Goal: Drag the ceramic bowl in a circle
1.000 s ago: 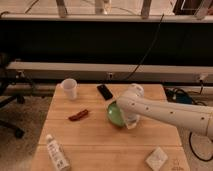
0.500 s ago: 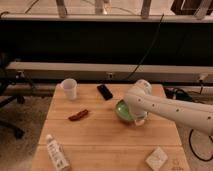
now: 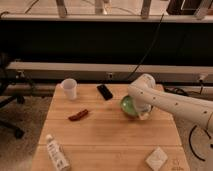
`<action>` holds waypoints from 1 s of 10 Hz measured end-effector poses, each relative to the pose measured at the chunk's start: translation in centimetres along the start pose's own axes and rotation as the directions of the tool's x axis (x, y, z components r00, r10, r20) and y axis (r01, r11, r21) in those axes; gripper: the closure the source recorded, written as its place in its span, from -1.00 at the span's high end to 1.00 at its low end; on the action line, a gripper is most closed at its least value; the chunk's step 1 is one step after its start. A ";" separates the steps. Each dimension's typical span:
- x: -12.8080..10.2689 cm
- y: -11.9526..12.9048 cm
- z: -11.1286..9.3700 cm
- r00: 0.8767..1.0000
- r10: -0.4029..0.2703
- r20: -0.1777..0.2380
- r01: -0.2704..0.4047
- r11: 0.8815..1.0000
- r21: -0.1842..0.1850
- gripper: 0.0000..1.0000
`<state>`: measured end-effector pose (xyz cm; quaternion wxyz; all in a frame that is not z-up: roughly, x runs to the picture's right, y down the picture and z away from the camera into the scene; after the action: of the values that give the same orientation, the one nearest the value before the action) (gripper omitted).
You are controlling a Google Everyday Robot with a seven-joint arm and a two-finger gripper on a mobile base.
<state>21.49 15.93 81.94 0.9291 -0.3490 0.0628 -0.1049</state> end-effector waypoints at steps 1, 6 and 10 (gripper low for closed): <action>-0.3 -0.7 0.1 1.000 -0.017 0.006 0.017 1.000 0.002 -1.00; -5.6 -3.6 0.9 0.988 -0.136 0.067 0.135 0.991 0.020 -1.00; -9.7 -3.3 0.5 0.963 -0.246 0.110 0.243 0.969 0.037 -1.00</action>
<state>11.65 16.18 84.96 0.9151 -0.3487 -0.0351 -0.1992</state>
